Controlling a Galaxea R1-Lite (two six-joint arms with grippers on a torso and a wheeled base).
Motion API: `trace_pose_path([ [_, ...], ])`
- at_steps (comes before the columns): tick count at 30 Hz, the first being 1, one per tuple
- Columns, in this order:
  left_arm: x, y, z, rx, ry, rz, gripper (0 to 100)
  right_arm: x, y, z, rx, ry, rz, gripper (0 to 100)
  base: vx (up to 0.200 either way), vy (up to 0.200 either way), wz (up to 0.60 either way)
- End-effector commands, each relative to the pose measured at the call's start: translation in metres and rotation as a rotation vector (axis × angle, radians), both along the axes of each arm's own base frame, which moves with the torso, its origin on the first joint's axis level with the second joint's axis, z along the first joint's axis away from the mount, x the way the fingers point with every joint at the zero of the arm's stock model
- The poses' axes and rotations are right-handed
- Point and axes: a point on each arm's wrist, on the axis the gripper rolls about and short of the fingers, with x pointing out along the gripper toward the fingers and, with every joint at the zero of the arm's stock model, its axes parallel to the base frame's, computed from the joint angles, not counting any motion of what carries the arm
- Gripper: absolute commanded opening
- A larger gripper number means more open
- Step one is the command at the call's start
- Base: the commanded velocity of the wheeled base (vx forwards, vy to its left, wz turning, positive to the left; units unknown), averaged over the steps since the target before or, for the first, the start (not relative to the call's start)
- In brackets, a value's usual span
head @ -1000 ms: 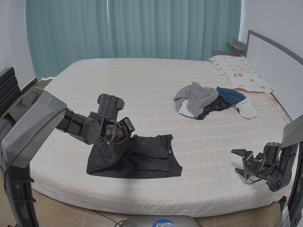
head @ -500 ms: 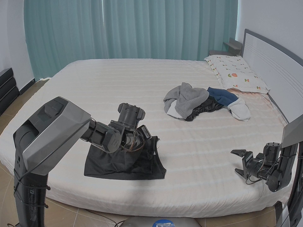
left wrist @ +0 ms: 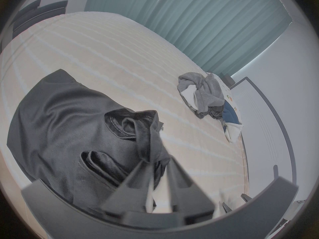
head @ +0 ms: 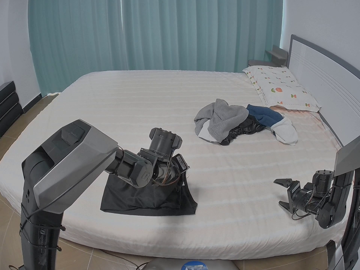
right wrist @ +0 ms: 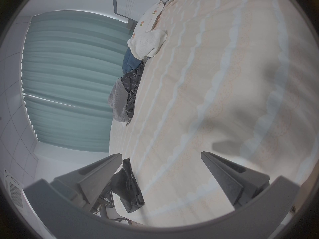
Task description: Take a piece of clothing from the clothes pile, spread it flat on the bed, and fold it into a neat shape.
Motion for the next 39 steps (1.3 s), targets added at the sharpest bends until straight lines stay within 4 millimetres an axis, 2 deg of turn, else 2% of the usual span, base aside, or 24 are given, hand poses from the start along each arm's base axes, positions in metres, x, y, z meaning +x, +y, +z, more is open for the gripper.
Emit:
trace_pose_path([
  [1, -0.002, -0.004, -0.002, -0.006, 0.007, -0.002, 100, 0.0, 0.0, 0.0, -0.003, -0.011, 0.003, 100, 0.0, 0.0, 0.0],
  [5, -0.005, -0.003, -0.002, -0.012, 0.021, 0.012, 100, 0.0, 0.001, 0.0, -0.009, -0.011, 0.01, 100, 0.0, 0.0, 0.0],
  [9, -0.008, 0.007, 0.003, -0.014, 0.027, 0.034, 100, 0.0, 0.002, 0.0, -0.009, -0.01, 0.011, 100, 0.0, 0.0, 0.0],
  [13, -0.014, 0.037, 0.013, -0.013, 0.04, 0.087, 100, 0.0, 0.002, 0.0, -0.009, -0.01, 0.011, 100, 0.0, 0.0, 0.0],
  [19, -0.03, 0.078, 0.012, -0.001, 0.091, 0.179, 100, 0.0, 0.002, 0.0, -0.009, -0.01, 0.011, 100, 0.0, 0.0, 0.0],
  [24, -0.037, 0.103, 0.001, -0.065, 0.097, 0.239, 100, 0.0, 0.002, 0.0, -0.009, -0.01, 0.011, 100, 0.0, 0.0, 0.0],
  [25, -0.037, 0.103, 0.001, -0.065, 0.097, 0.239, 100, 0.0, 0.002, 0.0, -0.009, -0.01, 0.011, 100, 0.0, 0.0, 0.0],
  [27, -0.041, 0.115, -0.011, -0.082, 0.087, 0.271, 100, 0.0, 0.002, 0.0, -0.009, -0.01, 0.013, 100, 0.0, 0.0, 0.0],
  [32, -0.046, 0.133, -0.014, -0.219, 0.102, 0.308, 100, 0.0, 0.002, 0.0, -0.009, -0.01, 0.011, 100, 0.0, 0.0, 0.0],
  [33, -0.046, 0.142, -0.014, -0.255, 0.111, 0.305, 100, 0.0, 0.002, 0.0, -0.009, -0.01, 0.013, 100, 0.0, 0.0, 0.0],
  [35, -0.046, 0.143, -0.014, -0.258, 0.111, 0.304, 100, 0.0, 0.002, 0.0, -0.009, -0.01, 0.011, 100, 0.0, 0.0, 0.0],
  [36, -0.045, 0.159, -0.009, -0.302, 0.126, 0.304, 100, -0.001, 0.002, 0.0, -0.011, -0.009, 0.012, 100, 0.0, 0.2, 0.0],
  [39, -0.045, 0.171, -0.01, -0.31, 0.131, 0.327, 100, -0.001, 0.002, 0.0, -0.011, -0.007, 0.014, 100, 0.0, 0.2, 0.0],
])
